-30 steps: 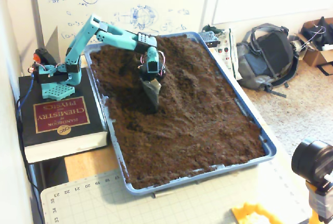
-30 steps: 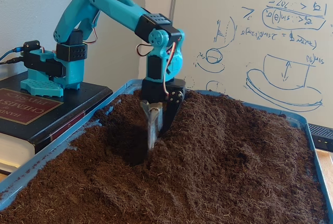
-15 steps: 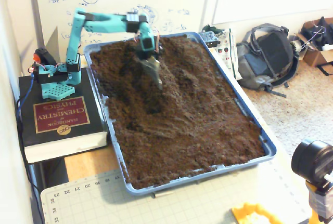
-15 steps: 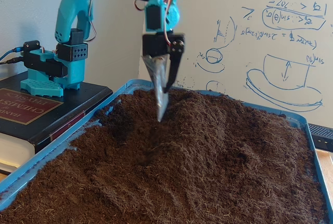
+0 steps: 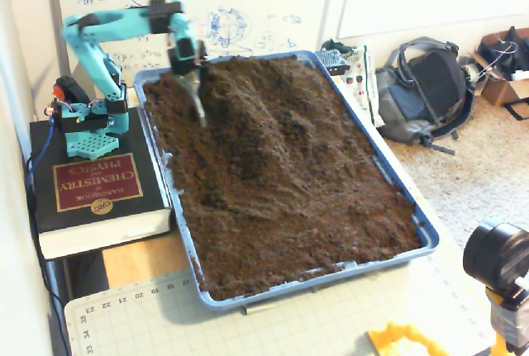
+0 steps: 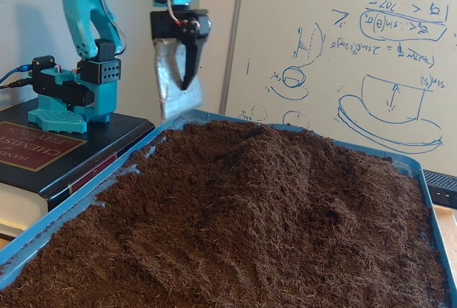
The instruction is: Build a berm.
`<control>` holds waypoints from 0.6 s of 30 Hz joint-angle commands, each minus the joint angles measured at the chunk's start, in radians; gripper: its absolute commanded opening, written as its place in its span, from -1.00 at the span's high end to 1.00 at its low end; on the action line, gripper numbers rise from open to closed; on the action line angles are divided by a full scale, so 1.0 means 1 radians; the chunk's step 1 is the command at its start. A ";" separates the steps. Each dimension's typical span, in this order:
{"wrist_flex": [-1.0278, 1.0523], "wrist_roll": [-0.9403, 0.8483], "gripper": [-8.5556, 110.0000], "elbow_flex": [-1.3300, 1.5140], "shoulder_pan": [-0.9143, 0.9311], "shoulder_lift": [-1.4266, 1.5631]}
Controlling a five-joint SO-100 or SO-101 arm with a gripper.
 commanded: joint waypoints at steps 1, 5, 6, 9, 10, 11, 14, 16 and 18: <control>0.005 0.012 0.85 0.054 -0.009 0.193; 0.005 0.014 0.85 0.117 -0.009 0.319; 0.005 0.014 0.85 0.132 -0.009 0.350; 0.005 0.014 0.85 0.199 -0.009 0.445; 0.005 0.014 0.85 0.232 -0.009 0.485; 0.005 0.014 0.85 0.268 -0.008 0.526; 0.003 0.014 0.85 0.390 -0.008 0.663; 0.003 0.014 0.85 0.456 -0.008 0.749; 0.003 0.014 0.85 0.512 -0.008 0.827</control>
